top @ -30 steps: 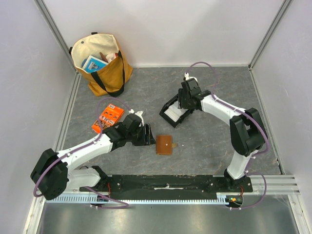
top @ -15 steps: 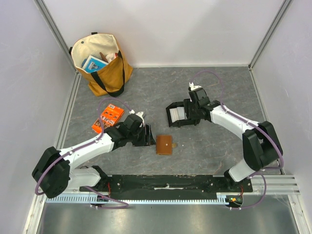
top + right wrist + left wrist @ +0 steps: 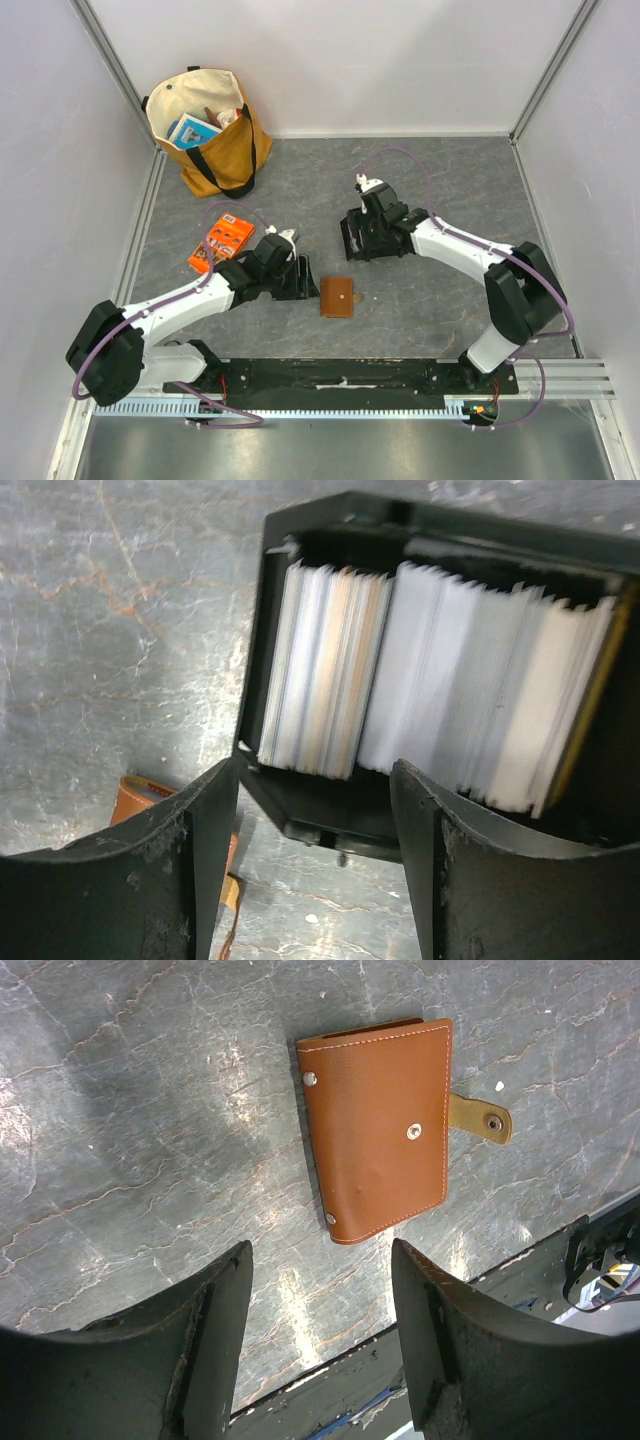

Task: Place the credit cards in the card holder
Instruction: Move the storage box to the center of the board.

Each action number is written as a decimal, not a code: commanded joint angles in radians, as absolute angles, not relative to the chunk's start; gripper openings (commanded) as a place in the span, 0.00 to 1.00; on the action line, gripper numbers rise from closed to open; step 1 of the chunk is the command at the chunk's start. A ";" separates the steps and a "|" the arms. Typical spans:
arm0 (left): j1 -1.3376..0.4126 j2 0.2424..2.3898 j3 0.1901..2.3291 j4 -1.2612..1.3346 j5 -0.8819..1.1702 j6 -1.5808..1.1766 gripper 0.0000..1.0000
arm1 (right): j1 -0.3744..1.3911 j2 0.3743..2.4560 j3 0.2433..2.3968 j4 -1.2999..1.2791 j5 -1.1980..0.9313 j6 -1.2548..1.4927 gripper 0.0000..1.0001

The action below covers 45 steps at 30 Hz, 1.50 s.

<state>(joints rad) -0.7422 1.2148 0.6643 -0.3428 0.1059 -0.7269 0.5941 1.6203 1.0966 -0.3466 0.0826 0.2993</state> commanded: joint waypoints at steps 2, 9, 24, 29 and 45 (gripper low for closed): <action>-0.744 1.200 0.673 -0.341 0.089 -0.715 0.64 | 0.643 1.655 1.128 -0.325 0.092 0.287 0.69; -0.746 1.210 0.669 -0.339 0.089 -0.715 0.64 | 0.653 1.589 1.034 -0.334 0.126 0.272 0.55; -0.746 1.232 0.664 -0.316 0.110 -0.713 0.64 | 0.652 1.394 0.902 -0.351 0.167 0.307 0.60; -0.746 1.216 0.655 -0.318 0.107 -0.716 0.64 | 0.611 1.419 0.968 -0.353 0.249 0.288 0.58; -0.746 1.221 0.657 -0.316 0.106 -0.715 0.64 | 0.581 1.342 0.873 -0.413 0.204 0.189 0.56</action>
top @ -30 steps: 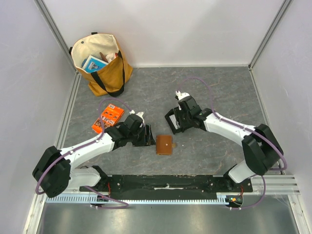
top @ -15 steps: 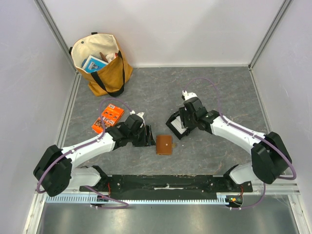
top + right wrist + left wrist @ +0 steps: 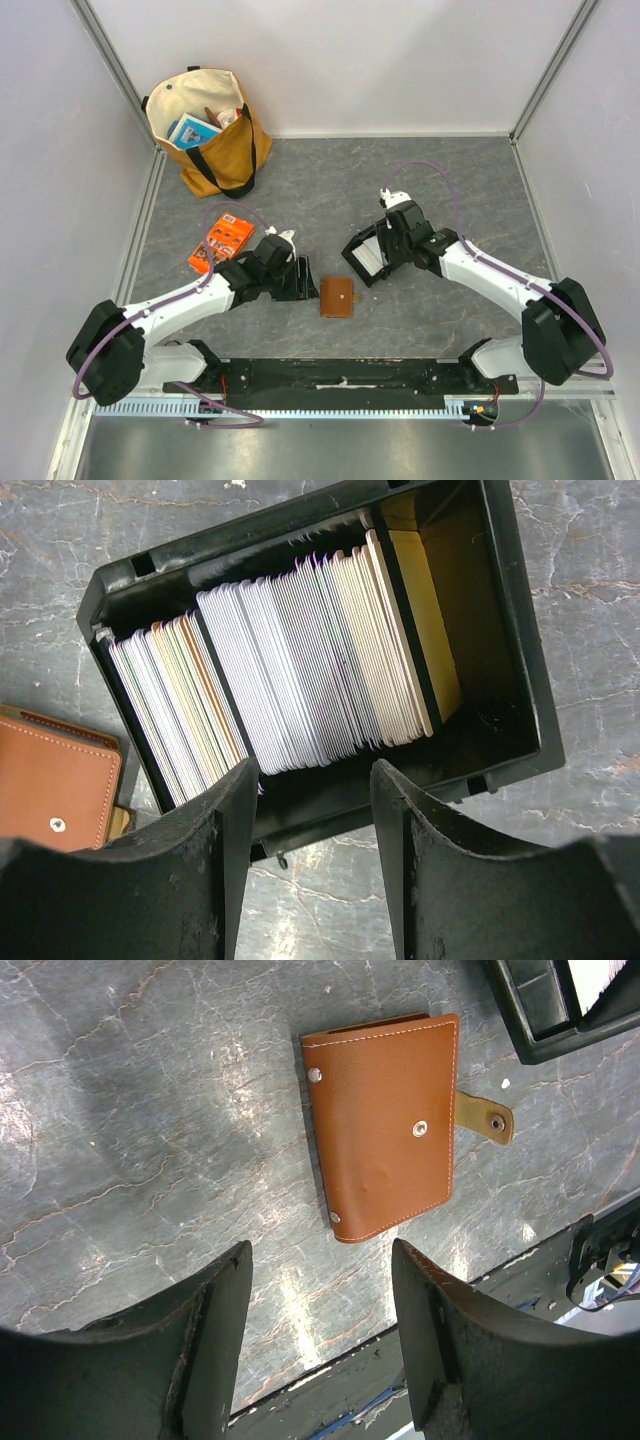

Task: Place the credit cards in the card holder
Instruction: Move the storage box to the center of the board, then pick up the credit card from the storage box.

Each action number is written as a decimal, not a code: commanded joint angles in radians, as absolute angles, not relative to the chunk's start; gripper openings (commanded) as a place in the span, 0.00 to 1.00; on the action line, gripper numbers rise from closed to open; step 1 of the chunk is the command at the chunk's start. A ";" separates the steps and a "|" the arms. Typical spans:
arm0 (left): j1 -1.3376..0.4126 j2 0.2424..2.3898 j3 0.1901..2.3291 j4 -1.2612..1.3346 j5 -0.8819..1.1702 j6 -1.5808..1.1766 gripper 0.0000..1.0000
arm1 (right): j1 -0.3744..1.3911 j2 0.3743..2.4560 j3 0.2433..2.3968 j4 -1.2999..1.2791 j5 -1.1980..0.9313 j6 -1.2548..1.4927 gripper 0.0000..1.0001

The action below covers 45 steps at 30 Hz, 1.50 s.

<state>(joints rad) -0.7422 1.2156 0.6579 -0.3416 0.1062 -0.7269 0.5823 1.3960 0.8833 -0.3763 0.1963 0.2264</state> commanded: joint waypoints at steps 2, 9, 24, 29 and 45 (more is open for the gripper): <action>-0.747 1.224 0.661 -0.316 0.106 -0.712 0.64 | 0.580 1.348 0.897 -0.437 0.221 0.181 0.57; -0.746 1.229 0.667 -0.310 0.115 -0.710 0.64 | 0.552 1.429 1.005 -0.407 0.273 0.173 0.64; -0.744 1.204 0.660 -0.324 0.104 -0.698 0.64 | 0.436 1.575 1.006 -0.227 0.063 0.144 0.85; -0.744 1.232 0.675 -0.322 0.112 -0.690 0.64 | 0.419 1.623 0.999 -0.207 0.018 0.158 0.88; -0.744 1.246 0.678 -0.319 0.115 -0.690 0.64 | 0.413 1.605 0.948 -0.189 -0.055 0.179 0.84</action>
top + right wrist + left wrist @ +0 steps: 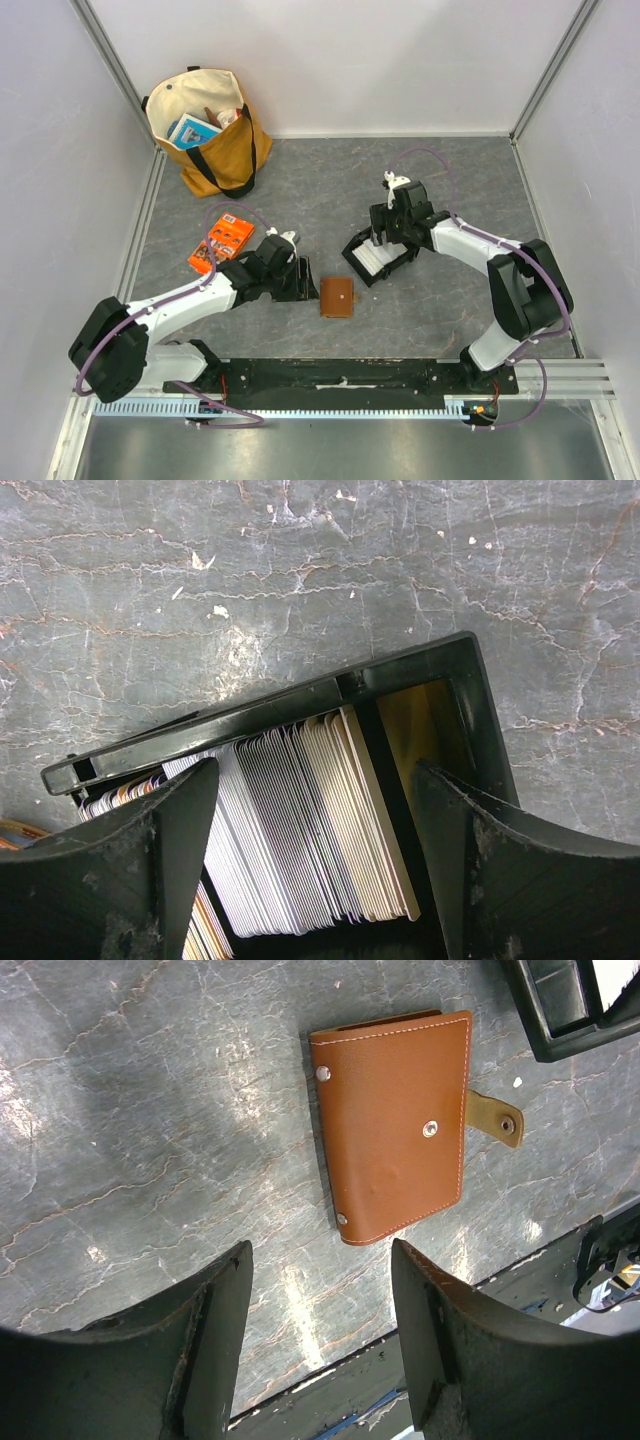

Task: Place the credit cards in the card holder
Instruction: Pick up the credit card from the storage box.

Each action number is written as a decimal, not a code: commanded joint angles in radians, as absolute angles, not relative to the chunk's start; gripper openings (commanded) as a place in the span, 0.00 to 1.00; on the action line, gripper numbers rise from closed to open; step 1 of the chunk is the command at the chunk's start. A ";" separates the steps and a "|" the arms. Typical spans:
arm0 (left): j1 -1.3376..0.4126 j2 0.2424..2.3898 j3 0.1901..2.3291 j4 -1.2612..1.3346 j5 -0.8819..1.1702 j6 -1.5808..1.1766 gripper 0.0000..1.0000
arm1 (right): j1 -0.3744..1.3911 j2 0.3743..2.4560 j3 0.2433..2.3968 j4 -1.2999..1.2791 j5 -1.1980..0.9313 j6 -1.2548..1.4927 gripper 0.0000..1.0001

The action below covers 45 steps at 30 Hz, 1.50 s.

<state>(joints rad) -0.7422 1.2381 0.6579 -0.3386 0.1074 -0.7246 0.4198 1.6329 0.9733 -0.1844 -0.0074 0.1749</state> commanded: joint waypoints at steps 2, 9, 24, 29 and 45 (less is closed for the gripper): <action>-0.744 1.247 0.677 -0.318 0.115 -0.692 0.64 | 0.403 1.597 0.942 -0.187 -0.070 0.184 0.77; -0.744 1.249 0.672 -0.313 0.121 -0.695 0.64 | 0.390 1.586 0.937 -0.199 -0.083 0.184 0.60; -0.744 1.259 0.672 -0.307 0.129 -0.696 0.64 | 0.364 1.559 0.931 -0.203 -0.117 0.189 0.45; -0.744 1.267 0.672 -0.302 0.132 -0.696 0.64 | 0.353 1.560 0.933 -0.202 -0.130 0.193 0.45; -0.744 1.279 0.673 -0.298 0.135 -0.696 0.64 | 0.305 1.554 0.934 -0.199 -0.216 0.204 0.35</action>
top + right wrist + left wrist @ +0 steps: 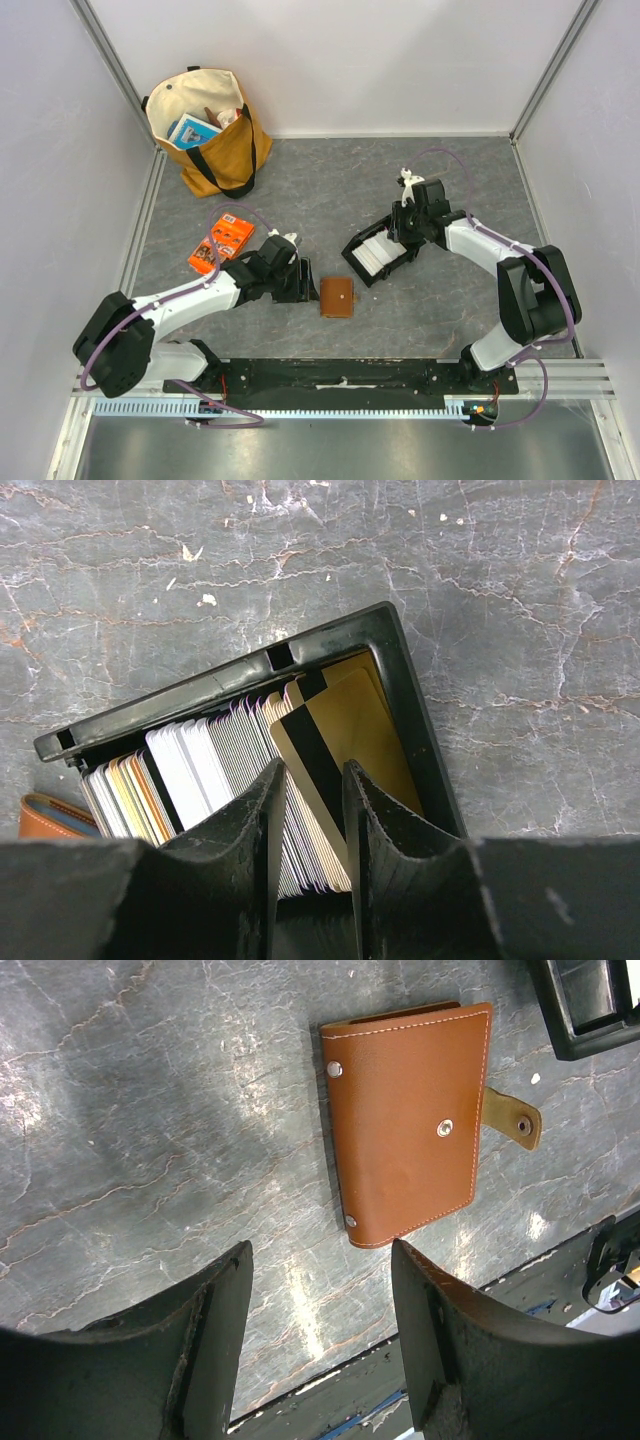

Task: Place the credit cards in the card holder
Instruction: Pick up the credit card from the storage box.

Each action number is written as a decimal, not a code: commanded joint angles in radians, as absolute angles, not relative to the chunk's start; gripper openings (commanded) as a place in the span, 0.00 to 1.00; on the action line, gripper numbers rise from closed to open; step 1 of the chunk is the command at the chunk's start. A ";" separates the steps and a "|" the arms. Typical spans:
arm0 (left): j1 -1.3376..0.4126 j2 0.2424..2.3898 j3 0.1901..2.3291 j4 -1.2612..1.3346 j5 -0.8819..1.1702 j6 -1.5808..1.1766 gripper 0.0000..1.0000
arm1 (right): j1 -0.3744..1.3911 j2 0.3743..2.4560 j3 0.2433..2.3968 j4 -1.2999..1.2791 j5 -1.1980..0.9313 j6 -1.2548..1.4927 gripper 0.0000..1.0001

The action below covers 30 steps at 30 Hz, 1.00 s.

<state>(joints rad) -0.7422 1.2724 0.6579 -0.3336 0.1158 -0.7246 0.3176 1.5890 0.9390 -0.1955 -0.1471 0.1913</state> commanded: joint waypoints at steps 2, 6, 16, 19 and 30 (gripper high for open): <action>-0.745 1.278 0.673 -0.296 0.137 -0.696 0.64 | 0.301 1.554 0.936 -0.199 -0.224 0.209 0.33; -0.744 1.279 0.673 -0.296 0.137 -0.696 0.64 | 0.285 1.554 0.937 -0.199 -0.238 0.212 0.31; -0.744 1.284 0.673 -0.293 0.141 -0.693 0.63 | 0.252 1.559 0.954 -0.201 -0.291 0.224 0.26; -0.744 1.287 0.673 -0.291 0.143 -0.695 0.63 | 0.245 1.557 0.956 -0.204 -0.322 0.224 0.27; -0.744 1.296 0.672 -0.290 0.149 -0.692 0.63 | 0.239 1.614 0.963 -0.219 -0.396 0.212 0.32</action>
